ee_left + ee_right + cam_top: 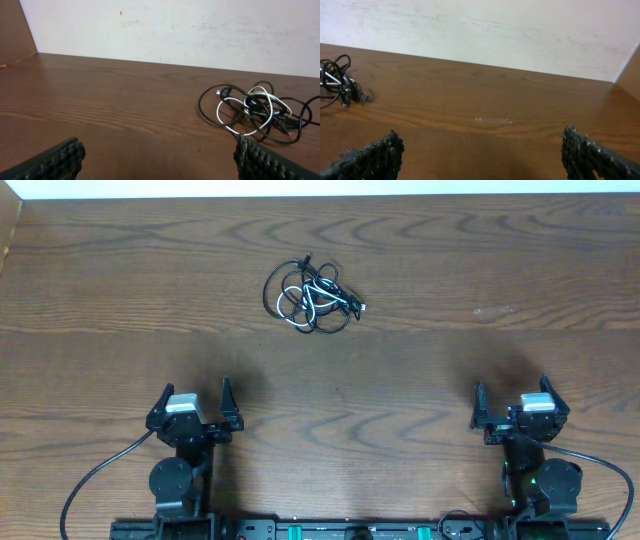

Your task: Untangle cables

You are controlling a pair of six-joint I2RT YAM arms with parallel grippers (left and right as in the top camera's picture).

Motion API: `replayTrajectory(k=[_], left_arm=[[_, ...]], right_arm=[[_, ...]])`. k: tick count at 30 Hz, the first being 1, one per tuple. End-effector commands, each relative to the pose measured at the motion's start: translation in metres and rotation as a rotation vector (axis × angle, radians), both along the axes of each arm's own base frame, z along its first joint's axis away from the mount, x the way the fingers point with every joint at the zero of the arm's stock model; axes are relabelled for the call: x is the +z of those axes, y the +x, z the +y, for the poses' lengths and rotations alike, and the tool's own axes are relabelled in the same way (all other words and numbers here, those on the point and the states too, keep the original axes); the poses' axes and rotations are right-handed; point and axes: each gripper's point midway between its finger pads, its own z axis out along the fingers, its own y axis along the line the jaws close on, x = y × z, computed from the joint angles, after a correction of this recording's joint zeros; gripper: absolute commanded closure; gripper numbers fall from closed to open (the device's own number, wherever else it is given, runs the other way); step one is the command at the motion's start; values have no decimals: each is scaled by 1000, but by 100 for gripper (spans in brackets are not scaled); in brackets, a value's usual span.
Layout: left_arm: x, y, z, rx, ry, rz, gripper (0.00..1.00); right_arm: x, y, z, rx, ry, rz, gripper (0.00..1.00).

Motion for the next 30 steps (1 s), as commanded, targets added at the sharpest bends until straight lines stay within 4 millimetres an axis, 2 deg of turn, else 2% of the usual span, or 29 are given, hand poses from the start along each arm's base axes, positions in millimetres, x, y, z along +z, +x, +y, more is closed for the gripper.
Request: replayTrajectory(k=[1, 30], left_arm=[[-15, -1, 0, -3, 2, 50, 2], [-12, -1, 1, 5, 5, 37, 2]], right_arm=[[0, 0, -3, -11, 12, 0, 1], [0, 0, -3, -11, 12, 0, 1]])
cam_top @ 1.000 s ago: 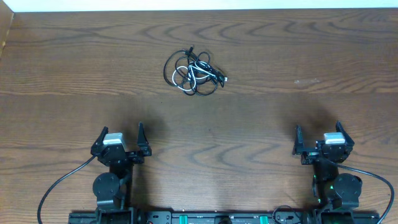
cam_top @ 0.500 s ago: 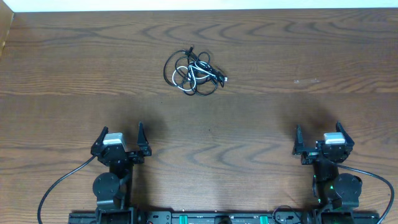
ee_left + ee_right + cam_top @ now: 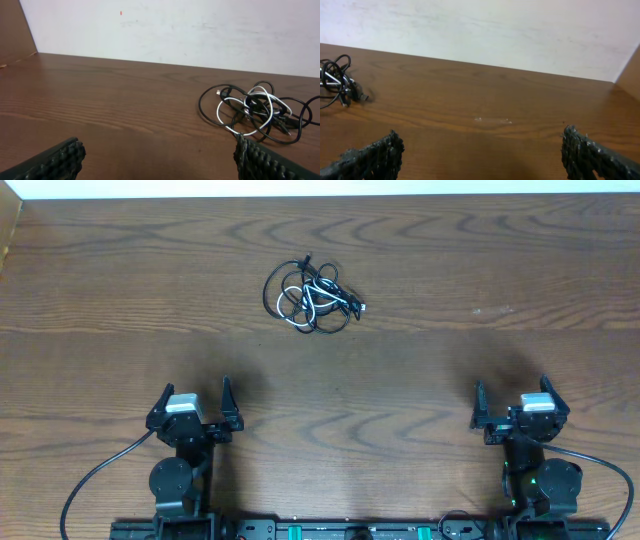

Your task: Untangle cables

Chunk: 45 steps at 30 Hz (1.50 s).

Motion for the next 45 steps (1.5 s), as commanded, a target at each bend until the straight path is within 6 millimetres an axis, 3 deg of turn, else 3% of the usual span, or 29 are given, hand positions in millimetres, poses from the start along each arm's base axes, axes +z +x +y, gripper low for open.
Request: replayTrajectory(k=[1, 4, 7, 11, 24, 35, 45], left_arm=[[-8, 0, 1, 5, 5, 21, 2], [22, 2, 2, 6, 13, -101, 2], [68, -3, 1, 6, 23, -290, 3], [105, -13, 1, 7, 32, -443, 2], [142, -27, 0, 7, 39, -574, 3], [189, -50, -2, 8, 48, -723, 2], [243, -37, -1, 8, 49, -718, 2]], right_arm=[[0, 0, -3, -11, 12, 0, 1], [0, 0, -3, -11, 12, 0, 1], [0, 0, -3, -10, 12, 0, 1], [0, 0, -3, -10, 12, 0, 1], [0, 0, -3, -11, 12, 0, 1], [0, 0, -3, -11, 12, 0, 1], [0, 0, -3, -11, 12, 0, 1]])
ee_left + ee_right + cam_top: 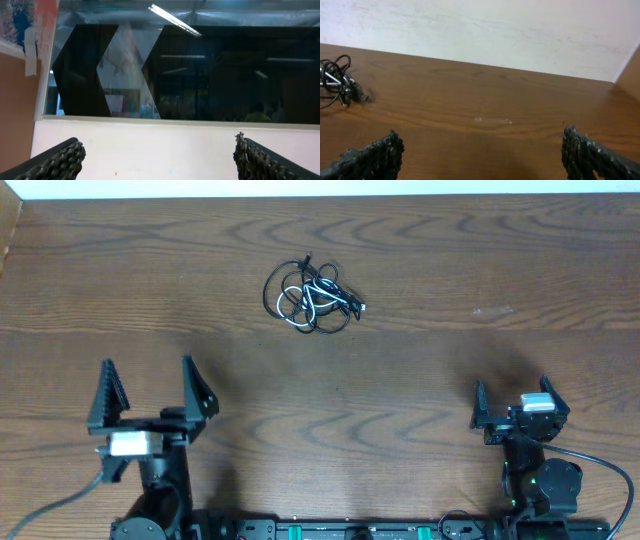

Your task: Untangle cables

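Note:
A tangle of black and white cables [312, 296] lies on the wooden table [450, 260], at the far middle. It also shows at the left edge of the right wrist view as the cables [337, 80]. My left gripper [152, 387] is raised near the front left, open and empty, well short of the tangle. Its wrist camera looks up at the wall and dark windows, with its fingertips [60, 162] wide apart. My right gripper [511, 402] rests low at the front right, open and empty, its fingertips [375, 157] spread over bare wood.
A white wall runs along the table's far edge [485, 35]. A raised wooden side stands at the far left corner [8, 230] and another at the right [630, 70]. The arm bases and a black rail sit along the front edge [340, 530].
My left arm has lifted and tilted up: its gripper stands larger and farther left in the overhead view, and its camera now sees the wall and windows, not the table. The right arm is unmoved.
At both earlier moments the two grippers rested open at the front of the table, with the cable tangle lying untouched at the far middle. Now the left gripper is raised and pointing upward, still open. The cables and right gripper are where they were.

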You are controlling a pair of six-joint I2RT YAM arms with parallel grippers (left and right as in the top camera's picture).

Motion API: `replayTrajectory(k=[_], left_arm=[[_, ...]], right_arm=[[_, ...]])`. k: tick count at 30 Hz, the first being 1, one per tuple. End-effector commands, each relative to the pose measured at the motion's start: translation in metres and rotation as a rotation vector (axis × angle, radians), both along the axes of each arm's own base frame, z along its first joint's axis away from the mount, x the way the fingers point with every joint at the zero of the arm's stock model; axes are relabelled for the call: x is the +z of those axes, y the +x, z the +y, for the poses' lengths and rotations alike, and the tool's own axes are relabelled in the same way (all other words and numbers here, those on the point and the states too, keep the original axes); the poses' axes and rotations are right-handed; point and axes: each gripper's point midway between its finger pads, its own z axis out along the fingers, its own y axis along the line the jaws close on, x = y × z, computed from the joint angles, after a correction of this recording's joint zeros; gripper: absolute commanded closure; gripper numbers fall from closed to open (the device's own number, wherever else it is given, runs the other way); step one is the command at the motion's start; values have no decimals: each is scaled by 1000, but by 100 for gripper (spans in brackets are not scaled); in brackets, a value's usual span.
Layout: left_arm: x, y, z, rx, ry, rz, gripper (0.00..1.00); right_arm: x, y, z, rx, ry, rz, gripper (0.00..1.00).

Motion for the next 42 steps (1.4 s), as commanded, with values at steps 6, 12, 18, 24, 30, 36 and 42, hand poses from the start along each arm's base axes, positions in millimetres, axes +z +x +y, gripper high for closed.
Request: replayTrajectory(k=[6, 12, 18, 24, 30, 36, 42], left_arm=[[61, 26, 3, 9, 6, -36, 2], [97, 61, 5, 8, 6, -31, 2], [125, 99, 6, 4, 7, -15, 3], [129, 146, 7, -7, 3, 116, 3], [118, 185, -4, -79, 19, 340, 2], [110, 204, -10, -123, 13, 506, 2], [101, 214, -11, -147, -54, 648, 2]], right_arm=[[0, 0, -3, -11, 12, 1, 1], [0, 0, -3, -11, 12, 1, 1], [0, 0, -3, -11, 12, 1, 1], [0, 0, -3, -11, 12, 1, 1], [0, 0, -3, -11, 12, 1, 1], [0, 0, -3, -11, 12, 1, 1], [0, 0, -3, -11, 12, 1, 1]])
